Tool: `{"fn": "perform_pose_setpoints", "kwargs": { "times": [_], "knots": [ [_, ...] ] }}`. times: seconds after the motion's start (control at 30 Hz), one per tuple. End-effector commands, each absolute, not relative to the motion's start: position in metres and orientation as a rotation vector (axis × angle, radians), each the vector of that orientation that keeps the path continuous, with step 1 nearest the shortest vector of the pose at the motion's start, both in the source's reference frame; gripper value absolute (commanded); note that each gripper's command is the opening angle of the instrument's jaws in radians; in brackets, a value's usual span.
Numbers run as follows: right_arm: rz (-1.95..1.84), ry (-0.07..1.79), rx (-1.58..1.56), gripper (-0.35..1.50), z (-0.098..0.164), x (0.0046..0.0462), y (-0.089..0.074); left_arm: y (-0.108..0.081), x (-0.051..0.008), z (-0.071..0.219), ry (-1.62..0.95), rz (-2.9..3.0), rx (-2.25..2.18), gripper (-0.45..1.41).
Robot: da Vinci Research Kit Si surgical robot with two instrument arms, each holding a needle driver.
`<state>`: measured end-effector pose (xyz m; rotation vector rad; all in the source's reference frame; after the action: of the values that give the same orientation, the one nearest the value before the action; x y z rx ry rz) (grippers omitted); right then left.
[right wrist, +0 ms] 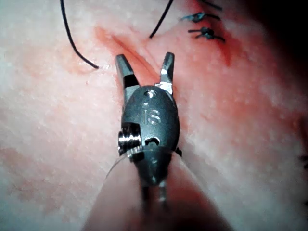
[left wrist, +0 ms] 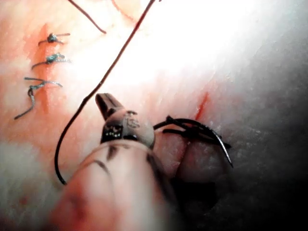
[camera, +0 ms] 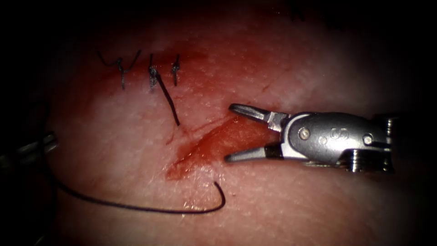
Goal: Wound Closure
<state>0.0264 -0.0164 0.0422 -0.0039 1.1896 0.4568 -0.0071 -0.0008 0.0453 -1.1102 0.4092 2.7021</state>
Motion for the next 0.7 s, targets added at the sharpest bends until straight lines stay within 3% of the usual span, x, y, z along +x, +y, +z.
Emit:
{"fn": "perform_pose_setpoints", "kwargs": {
  "times": [0.03, 0.17, 0.2, 0.23, 0.47, 0.5, 0.53, 0.7],
  "knots": [
    [0.457, 1.192, -0.003, 1.11, 0.0427, 0.0272, -0.0166, -0.0014, -0.0077, 0.0460, 0.405, 2.701, -1.110, -0.45],
    [0.456, 1.192, -0.003, 1.11, 0.0427, 0.0272, -0.0166, -0.0015, -0.0077, 0.0456, 0.412, 2.694, -1.111, -0.45],
    [0.461, 1.192, 0.000, 1.11, 0.0427, 0.0272, -0.0166, -0.0016, -0.0077, 0.0456, 0.425, 2.687, -1.108, -0.11],
    [0.461, 1.192, 0.000, 1.11, 0.0427, 0.0272, -0.0167, -0.0018, -0.0076, 0.0454, 0.469, 2.680, -1.074, 0.37],
    [0.460, 1.193, 0.001, 1.11, 0.0428, 0.0273, -0.0167, -0.0015, -0.0072, 0.0451, 0.504, 2.642, -1.010, 0.71],
    [0.460, 1.193, 0.001, 1.11, 0.0428, 0.0273, -0.0167, -0.0013, -0.0072, 0.0449, 0.511, 2.634, -1.009, 0.83],
    [0.460, 1.193, 0.001, 1.11, 0.0428, 0.0273, -0.0167, -0.0010, -0.0073, 0.0446, 0.533, 2.615, -1.013, 0.73],
    [0.458, 1.195, 0.001, 1.11, 0.0429, 0.0275, -0.0168, -0.0006, -0.0076, 0.0437, 0.557, 2.586, -1.009, 0.59]
  ]
}}
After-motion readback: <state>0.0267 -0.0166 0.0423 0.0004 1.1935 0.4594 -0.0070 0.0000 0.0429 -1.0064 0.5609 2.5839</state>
